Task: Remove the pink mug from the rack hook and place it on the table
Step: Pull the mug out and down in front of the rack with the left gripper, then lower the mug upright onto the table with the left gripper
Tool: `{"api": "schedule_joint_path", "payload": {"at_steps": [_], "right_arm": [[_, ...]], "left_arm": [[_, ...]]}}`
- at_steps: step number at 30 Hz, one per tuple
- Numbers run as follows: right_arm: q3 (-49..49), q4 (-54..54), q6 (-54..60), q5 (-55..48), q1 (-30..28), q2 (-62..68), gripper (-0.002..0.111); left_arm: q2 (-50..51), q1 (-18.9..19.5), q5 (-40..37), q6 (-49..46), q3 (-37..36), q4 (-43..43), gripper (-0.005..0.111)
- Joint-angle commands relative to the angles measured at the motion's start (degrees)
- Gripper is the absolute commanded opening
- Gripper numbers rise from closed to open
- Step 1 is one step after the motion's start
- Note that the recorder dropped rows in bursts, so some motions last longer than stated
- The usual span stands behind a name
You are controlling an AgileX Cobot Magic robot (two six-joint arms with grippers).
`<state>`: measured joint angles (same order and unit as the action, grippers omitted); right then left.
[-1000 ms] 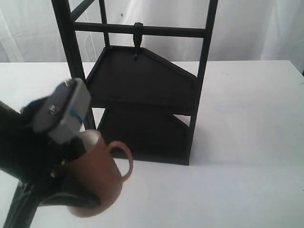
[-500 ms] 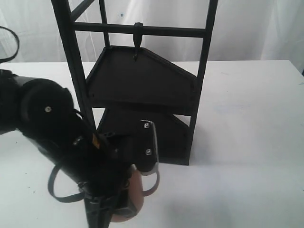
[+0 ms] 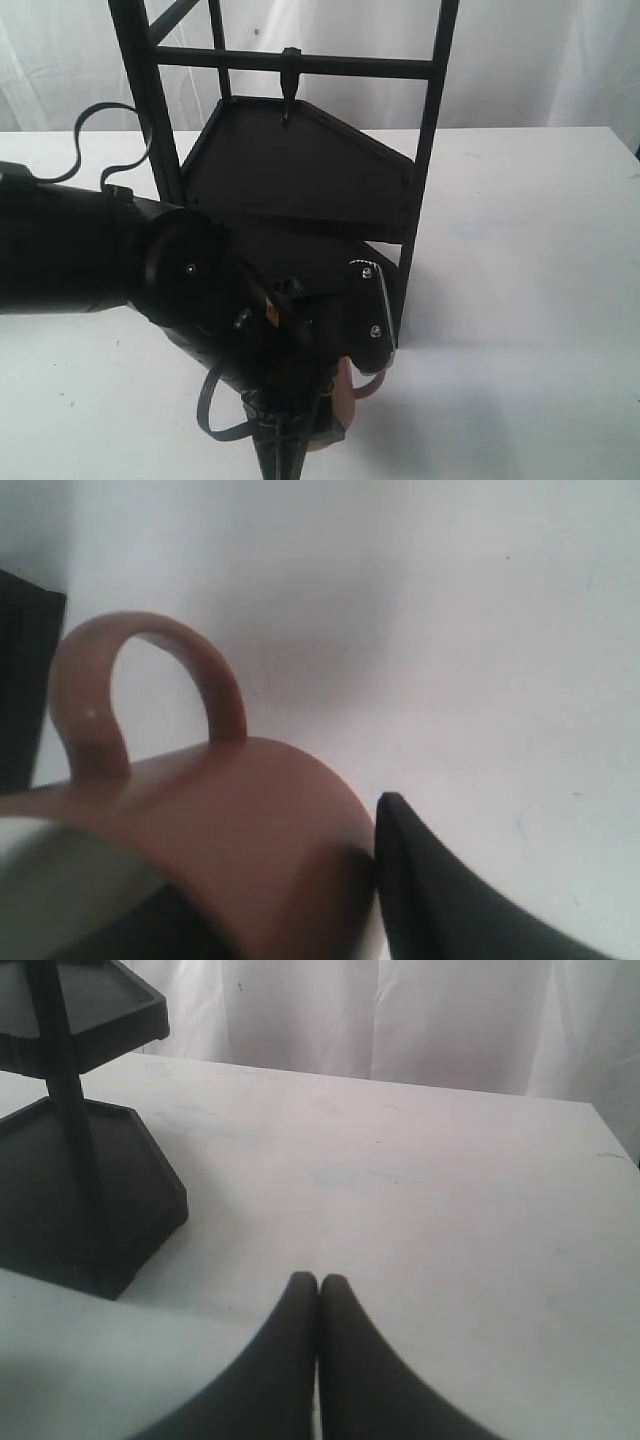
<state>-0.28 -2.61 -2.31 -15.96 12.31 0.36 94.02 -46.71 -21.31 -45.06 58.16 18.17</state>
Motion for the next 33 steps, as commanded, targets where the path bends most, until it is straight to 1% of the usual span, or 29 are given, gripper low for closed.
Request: {"api": "schedule_joint_path", "payload": {"at_steps": [1, 10, 18, 24, 33], "right_arm": [[0.28, -0.19, -0.10, 0.16, -0.34, -0.36, 0.000], [0.28, -0.19, -0.10, 0.16, -0.34, -0.36, 0.000], [0.28, -0.19, -0.10, 0.16, -0.34, -0.36, 0.000], [0.28, -0.19, -0.10, 0.16, -0.34, -0.36, 0.000], [0.28, -0.19, -0.10, 0.16, -0.34, -0.36, 0.000]], "left_arm": [[0.38, -0.40, 0.28, 0.52, 0.26, 0.64, 0.000], [2.39, -0.25, 5.70, 0.56, -1.85, 0.22, 0.000], [3.95, -0.25, 5.71, 0.56, -2.08, 0.22, 0.000], [4.44, -0.25, 7.23, 0.56, -2.08, 0.22, 0.000], [4.44, 1.99, 7.48, 1.36, -2.08, 0.22, 0.000]]}}
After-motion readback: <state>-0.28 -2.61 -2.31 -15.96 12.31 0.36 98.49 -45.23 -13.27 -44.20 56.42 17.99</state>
